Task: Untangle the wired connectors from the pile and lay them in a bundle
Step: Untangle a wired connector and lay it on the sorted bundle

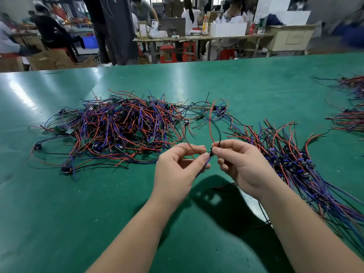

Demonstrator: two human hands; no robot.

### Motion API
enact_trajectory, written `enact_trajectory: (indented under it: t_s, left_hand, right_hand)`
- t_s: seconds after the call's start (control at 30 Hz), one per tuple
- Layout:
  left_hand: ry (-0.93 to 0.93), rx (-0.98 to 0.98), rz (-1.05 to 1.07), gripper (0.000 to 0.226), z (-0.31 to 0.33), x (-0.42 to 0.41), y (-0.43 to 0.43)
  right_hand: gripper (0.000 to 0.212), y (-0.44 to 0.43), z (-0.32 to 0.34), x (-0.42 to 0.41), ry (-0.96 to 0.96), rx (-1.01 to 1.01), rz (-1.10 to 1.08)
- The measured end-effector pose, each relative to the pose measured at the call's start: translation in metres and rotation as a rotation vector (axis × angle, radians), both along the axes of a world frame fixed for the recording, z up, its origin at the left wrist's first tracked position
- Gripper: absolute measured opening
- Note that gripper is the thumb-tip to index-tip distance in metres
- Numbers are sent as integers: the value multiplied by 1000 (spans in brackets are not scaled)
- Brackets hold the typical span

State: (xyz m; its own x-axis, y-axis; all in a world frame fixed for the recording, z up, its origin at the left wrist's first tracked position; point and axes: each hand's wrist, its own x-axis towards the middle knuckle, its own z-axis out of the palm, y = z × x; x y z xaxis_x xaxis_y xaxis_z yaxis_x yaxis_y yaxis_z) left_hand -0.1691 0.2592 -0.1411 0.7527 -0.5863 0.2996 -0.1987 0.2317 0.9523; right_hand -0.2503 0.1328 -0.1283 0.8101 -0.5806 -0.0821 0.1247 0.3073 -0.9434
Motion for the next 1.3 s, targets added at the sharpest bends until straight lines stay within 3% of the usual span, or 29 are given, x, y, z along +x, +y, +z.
enact_trajectory:
  t_s: [0.13, 0.2, 0.4, 0.5, 0.57, 0.7, 0.8, 0.9, 1.13, 1.3]
  left_hand:
    - [-122, 68, -83, 21, 2, -2, 0]
    - [-179, 178, -158, 42, 0, -2, 1]
    - [161, 329, -452, 70, -4, 15, 9]
    - [115, 335, -605, 53, 6, 27, 24]
    - [64, 318, -568, 42, 7, 27, 25]
    - [346, 80, -354, 47, 5, 22, 14]
    - [448, 30, -319, 3, 4, 22, 8]
    - [370, 94, -291, 27, 0, 12, 4]
    - [323, 130, -192, 14, -5, -3, -3]
    - [446, 222, -372, 10, 3, 0, 1]
  right_hand:
    - [15, -8, 2, 0, 40, 154, -167]
    - [17, -9, 3, -2, 36, 136, -186]
    - [19, 0, 4, -1, -53, 52, -77]
    - [21, 0, 9, -1, -135, 169, -50]
    - [22, 0, 10, -2, -177, 242, -26]
    - [17, 0, 9, -4, -86, 150, 49]
    - [19, 0, 6, -5, -44, 112, 58]
    - [17, 4, 4, -2, -22, 116, 97]
    - [16, 6, -2, 1, 67, 42, 103]
    - [18, 2, 0, -3, 68, 78, 104]
